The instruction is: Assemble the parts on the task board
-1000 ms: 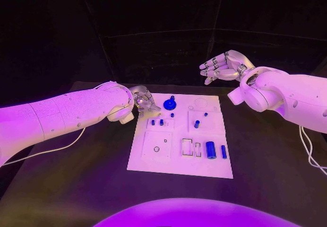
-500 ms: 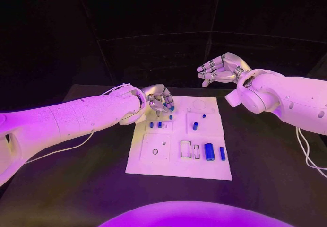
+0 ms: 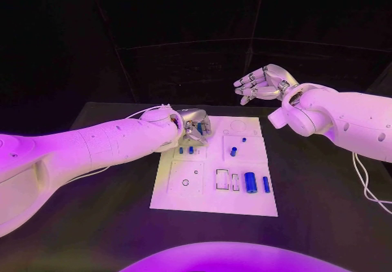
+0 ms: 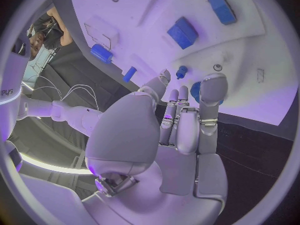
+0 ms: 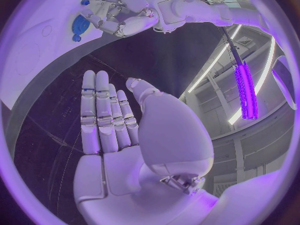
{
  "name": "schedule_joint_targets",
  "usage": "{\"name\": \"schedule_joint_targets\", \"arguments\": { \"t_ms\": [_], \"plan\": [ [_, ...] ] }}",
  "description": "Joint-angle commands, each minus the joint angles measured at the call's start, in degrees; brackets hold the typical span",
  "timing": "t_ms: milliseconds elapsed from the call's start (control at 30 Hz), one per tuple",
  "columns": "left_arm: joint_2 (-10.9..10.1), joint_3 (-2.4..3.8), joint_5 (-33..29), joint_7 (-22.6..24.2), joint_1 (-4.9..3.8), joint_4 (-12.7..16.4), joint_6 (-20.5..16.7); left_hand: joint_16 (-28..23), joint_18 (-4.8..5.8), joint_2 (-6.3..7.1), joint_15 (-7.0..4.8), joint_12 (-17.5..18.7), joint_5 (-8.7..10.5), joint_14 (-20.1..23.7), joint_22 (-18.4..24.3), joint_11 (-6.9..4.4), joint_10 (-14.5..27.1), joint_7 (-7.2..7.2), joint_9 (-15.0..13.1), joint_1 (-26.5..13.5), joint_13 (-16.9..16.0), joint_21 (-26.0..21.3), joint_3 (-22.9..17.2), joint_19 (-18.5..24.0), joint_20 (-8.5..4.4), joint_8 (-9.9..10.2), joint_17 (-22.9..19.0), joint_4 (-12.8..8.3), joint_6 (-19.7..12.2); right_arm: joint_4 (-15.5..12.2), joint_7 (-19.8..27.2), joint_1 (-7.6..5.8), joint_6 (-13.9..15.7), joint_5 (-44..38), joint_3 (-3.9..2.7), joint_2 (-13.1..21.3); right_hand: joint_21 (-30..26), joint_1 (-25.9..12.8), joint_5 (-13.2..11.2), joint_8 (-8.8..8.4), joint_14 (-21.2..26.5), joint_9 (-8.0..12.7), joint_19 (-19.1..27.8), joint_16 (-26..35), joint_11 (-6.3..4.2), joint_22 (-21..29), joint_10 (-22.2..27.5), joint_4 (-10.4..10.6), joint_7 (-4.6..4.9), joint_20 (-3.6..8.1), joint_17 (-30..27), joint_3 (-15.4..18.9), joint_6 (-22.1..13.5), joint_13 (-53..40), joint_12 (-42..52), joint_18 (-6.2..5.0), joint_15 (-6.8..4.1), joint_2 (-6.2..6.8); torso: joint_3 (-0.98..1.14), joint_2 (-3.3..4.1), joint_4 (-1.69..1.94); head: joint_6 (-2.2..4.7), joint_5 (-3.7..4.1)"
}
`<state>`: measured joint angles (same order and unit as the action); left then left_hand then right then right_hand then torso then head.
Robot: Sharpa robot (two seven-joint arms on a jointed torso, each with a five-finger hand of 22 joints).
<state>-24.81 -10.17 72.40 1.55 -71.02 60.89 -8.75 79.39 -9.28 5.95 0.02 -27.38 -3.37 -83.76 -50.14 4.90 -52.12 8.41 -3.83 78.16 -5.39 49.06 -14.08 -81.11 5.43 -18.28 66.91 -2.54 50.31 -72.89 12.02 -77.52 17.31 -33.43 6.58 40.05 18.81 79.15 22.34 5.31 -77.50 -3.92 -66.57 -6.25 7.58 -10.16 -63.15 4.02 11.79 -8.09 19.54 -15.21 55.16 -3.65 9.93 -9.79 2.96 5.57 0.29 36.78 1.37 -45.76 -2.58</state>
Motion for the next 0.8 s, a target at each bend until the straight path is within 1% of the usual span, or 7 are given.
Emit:
{"name": "schedule_joint_targets", "arguments": {
  "t_ms": [33, 67, 267, 467, 800],
  "plan": [
    [0.65, 0.02, 4.7, -1.62, 0.02, -0.84, 2.33, 0.36, 1.02, -0.55, -0.16, 0.24, 0.33, -1.02, -0.3, -0.01, -0.39, -0.09, 0.01, -0.11, 0.17, 0.36, 0.27, -0.43, -0.11, 0.21, 0.11, -0.23, 0.67, 0.0, 0.61, -0.11, -0.02, -0.04, -0.04, -0.15, -0.34, 0.1, 0.4, -0.23, -0.37, -0.01, -0.25, 0.37, -0.1, 0.08, 0.36, 0.07, -0.03, -0.18, -0.07, -0.31, -0.24, 0.07, -0.13, -0.62, -0.09, 0.07, -0.02, 0.02, -0.03, -0.03, -0.01],
    [0.87, 0.02, 5.07, -1.74, 0.06, -1.1, 2.45, 0.39, 1.06, -0.61, -0.17, 0.27, 0.33, -1.06, -0.53, -0.01, -0.48, -0.08, 0.01, -0.12, 0.23, 0.61, 0.27, -0.51, -0.12, 0.26, 0.15, -0.25, 0.79, 0.01, 0.61, -0.1, -0.03, -0.04, -0.04, -0.18, -0.34, 0.1, 0.4, -0.23, -0.37, -0.01, -0.25, 0.37, -0.1, 0.08, 0.36, 0.07, -0.03, -0.18, -0.07, -0.31, -0.24, 0.07, -0.13, -0.62, -0.09, 0.07, -0.03, 0.0, 0.02, -0.09, 0.04],
    [1.74, 0.01, 6.31, -2.43, 0.24, -2.13, 3.51, 0.61, 1.35, -1.27, -0.26, 0.6, 0.32, -1.36, -2.04, -0.09, -1.46, -0.25, -0.11, 0.17, 0.78, 2.2, -0.05, -1.06, -0.22, 0.43, 0.33, -0.63, 2.42, 0.03, 0.61, -0.1, -0.04, -0.04, -0.04, -0.27, -0.34, 0.1, 0.4, -0.23, -0.37, -0.01, -0.25, 0.37, -0.1, 0.08, 0.36, 0.07, -0.03, -0.18, -0.07, -0.31, -0.24, 0.07, -0.13, -0.62, -0.09, 0.07, 0.01, -0.05, 0.02, -0.19, 0.11],
    [2.36, 0.01, 6.88, -2.94, 0.39, -2.88, 4.76, 0.66, 1.62, -1.74, -0.38, 1.03, 0.3, -1.49, -3.49, -0.22, -2.48, -0.38, -0.12, 0.33, 1.25, 3.67, -0.56, -1.41, -0.32, 0.79, 0.24, -0.98, 3.5, 0.04, 0.61, -0.1, -0.04, -0.04, -0.04, -0.33, -0.34, 0.1, 0.4, -0.23, -0.37, -0.01, -0.25, 0.37, -0.1, 0.08, 0.36, 0.07, -0.03, -0.18, -0.07, -0.31, -0.24, 0.07, -0.13, -0.62, -0.09, 0.07, 0.0, -0.04, 0.04, -0.21, 0.13],
    [2.94, 0.02, 7.05, -3.56, 0.63, -3.66, 5.0, 0.76, 1.93, -3.07, -0.56, 2.02, 0.29, -1.61, -5.38, -0.44, -4.19, -0.46, -0.1, 0.95, 1.67, 5.53, -2.69, -1.7, -0.49, 1.69, 0.15, -1.74, 4.8, 0.08, 0.61, -0.1, -0.06, -0.04, -0.04, -0.41, -0.34, 0.1, 0.4, -0.23, -0.37, -0.01, -0.25, 0.37, -0.1, 0.08, 0.36, 0.07, -0.03, -0.18, -0.07, -0.31, -0.24, 0.07, -0.13, -0.62, -0.09, 0.07, -0.04, -0.04, 0.08, -0.35, 0.18]
  ]
}}
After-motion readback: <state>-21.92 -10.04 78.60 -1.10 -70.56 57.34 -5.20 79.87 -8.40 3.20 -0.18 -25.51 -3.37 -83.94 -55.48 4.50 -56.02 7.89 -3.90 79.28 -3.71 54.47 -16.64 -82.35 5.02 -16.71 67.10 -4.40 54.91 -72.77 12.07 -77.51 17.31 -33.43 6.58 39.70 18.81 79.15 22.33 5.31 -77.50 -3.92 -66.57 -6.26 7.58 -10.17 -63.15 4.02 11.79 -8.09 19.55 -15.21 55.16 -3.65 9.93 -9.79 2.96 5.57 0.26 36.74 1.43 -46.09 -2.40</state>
